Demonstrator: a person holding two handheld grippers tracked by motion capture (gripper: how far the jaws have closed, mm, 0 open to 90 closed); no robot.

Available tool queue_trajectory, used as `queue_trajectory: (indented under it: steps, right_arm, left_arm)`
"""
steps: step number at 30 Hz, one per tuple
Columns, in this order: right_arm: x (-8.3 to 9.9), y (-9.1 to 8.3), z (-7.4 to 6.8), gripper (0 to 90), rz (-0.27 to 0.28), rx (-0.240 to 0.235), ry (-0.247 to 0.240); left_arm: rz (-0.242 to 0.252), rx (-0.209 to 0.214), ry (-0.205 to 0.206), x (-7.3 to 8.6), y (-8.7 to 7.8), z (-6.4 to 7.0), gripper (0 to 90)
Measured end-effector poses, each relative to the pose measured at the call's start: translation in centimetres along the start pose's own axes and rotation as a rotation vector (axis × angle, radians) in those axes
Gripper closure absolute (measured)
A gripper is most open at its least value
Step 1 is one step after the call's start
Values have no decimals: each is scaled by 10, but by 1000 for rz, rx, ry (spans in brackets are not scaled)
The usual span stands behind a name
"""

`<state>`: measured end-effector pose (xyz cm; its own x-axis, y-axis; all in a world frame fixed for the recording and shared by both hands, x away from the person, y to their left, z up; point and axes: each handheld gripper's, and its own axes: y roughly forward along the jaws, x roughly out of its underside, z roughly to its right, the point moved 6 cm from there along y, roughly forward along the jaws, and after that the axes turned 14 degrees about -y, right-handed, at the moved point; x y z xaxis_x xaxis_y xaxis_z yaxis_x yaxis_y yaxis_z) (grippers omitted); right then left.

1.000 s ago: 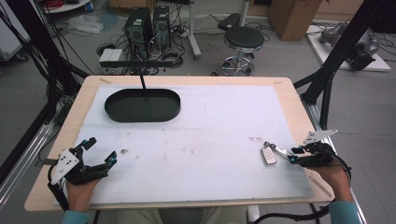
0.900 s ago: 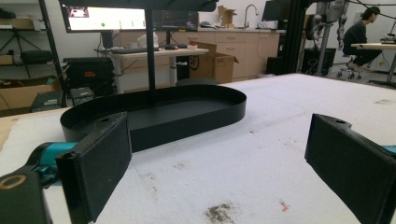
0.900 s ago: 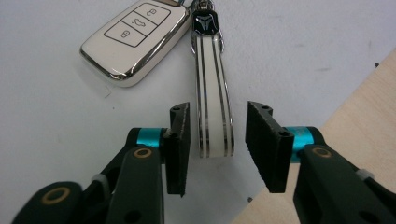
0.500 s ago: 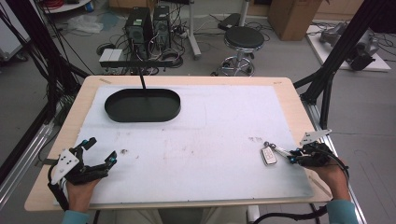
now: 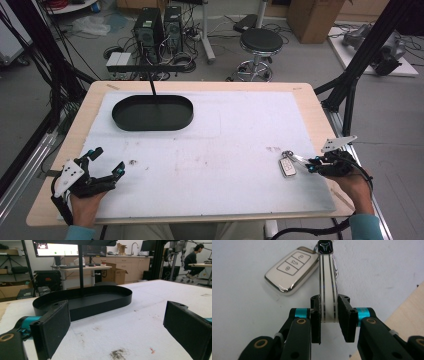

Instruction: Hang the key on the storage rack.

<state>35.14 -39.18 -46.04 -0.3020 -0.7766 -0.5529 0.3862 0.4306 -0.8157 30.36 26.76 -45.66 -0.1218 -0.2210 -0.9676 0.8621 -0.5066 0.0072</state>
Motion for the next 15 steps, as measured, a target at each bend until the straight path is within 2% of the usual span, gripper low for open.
queue_trajectory:
  steps: [6, 7, 9, 11, 12, 14, 15]
  right_arm:
    - [-10, -2, -2, 745, 43, 6, -18]
    - [-15, -3, -4, 745, 68, 2, -22]
    - [-18, -4, -4, 746, 81, 1, -23]
    - [-27, -7, -6, 746, 126, 5, -42]
    - [-27, -7, -6, 746, 126, 5, -42]
    - [-37, -10, -8, 746, 179, 2, -51]
    - [-37, -10, -8, 746, 179, 2, -51]
  left_arm:
    - [-18, 9, -17, 0, 1, -2, 77]
    - [-44, 3, -28, 0, 2, -2, 77]
    - [-54, 1, -31, -1, 3, -3, 78]
    - [-59, 20, -34, -7, 6, -2, 80]
    - [-59, 20, -34, -7, 6, -2, 80]
    - [-53, 64, -49, -16, 9, 0, 83]
    - [-53, 64, -49, -16, 9, 0, 83]
